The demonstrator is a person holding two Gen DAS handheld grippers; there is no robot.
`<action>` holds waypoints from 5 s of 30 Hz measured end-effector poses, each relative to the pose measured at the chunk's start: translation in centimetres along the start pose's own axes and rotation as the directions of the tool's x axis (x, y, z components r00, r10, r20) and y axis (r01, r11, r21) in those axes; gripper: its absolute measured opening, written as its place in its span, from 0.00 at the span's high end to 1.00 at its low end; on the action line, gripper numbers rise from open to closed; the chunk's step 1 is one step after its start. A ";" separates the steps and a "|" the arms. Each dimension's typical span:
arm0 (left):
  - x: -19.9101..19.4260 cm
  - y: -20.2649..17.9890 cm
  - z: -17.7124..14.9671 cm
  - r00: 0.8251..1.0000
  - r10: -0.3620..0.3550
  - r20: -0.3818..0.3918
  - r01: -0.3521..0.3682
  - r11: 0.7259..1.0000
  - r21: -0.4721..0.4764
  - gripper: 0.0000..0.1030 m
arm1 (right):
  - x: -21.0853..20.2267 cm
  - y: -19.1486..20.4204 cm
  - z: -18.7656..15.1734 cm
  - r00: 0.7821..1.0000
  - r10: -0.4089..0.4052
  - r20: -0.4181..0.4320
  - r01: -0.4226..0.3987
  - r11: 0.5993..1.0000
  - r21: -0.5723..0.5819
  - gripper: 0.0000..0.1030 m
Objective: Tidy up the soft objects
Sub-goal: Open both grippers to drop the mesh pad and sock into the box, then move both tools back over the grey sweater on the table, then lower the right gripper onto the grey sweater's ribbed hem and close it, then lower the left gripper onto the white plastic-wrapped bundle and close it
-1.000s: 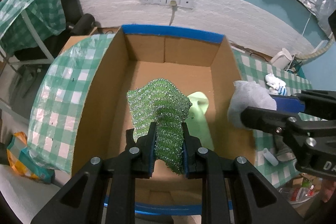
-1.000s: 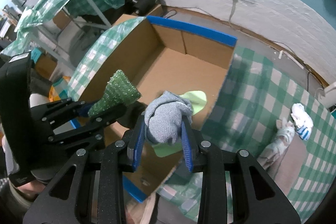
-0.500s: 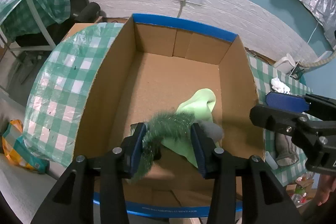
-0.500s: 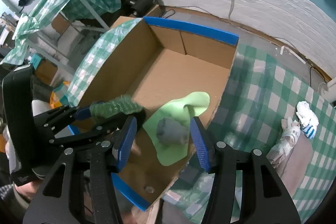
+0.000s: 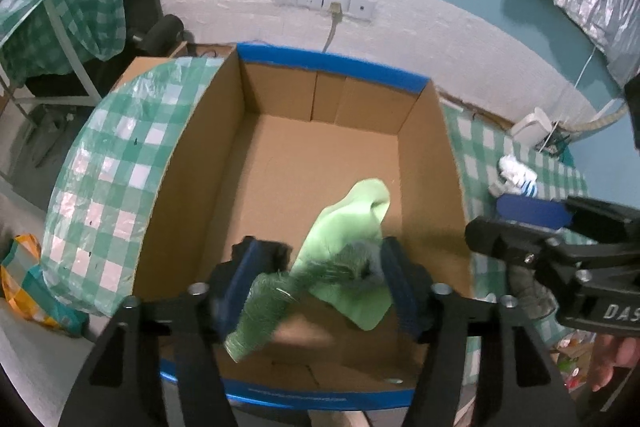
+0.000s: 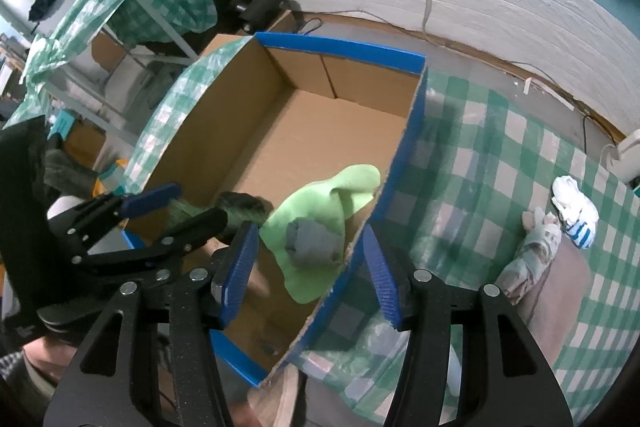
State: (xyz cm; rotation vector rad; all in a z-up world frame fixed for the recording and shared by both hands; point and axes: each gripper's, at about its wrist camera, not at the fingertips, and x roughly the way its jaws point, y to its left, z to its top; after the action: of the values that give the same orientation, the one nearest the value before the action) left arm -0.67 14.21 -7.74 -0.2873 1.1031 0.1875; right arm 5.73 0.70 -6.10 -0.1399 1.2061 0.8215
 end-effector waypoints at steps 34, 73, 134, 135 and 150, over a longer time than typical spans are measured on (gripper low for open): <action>-0.9 -6.9 0.3 1.000 -0.023 0.017 0.021 0.997 0.077 0.29 | -5.2 -9.9 -4.6 0.993 -0.106 0.049 0.095 0.978 0.188 0.43; 4.1 -18.2 -2.2 0.993 0.073 -0.088 -0.043 0.952 0.305 0.29 | -4.1 -21.0 -12.5 0.979 -0.191 -0.074 0.205 0.895 0.396 0.42; 11.2 -30.0 -1.9 0.983 0.027 -0.181 0.041 0.931 0.362 0.23 | -5.4 -34.2 -18.0 0.934 -0.332 -0.129 0.356 0.860 0.365 0.82; 11.2 -30.2 -1.8 0.984 0.024 -0.179 0.042 0.933 0.358 0.22 | -5.5 -34.6 -18.1 0.940 -0.316 -0.127 0.340 0.863 0.374 0.73; 15.4 -32.4 -1.5 0.968 0.063 -0.242 0.018 0.947 0.319 0.22 | -2.9 -34.7 -18.7 0.898 -0.406 -0.168 0.440 0.838 0.323 0.35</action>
State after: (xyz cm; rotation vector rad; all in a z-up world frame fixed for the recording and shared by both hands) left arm 14.23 -16.83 -17.87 -0.0055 1.3664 -0.0109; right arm 12.81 -34.87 -21.78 -0.1447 1.3283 0.2016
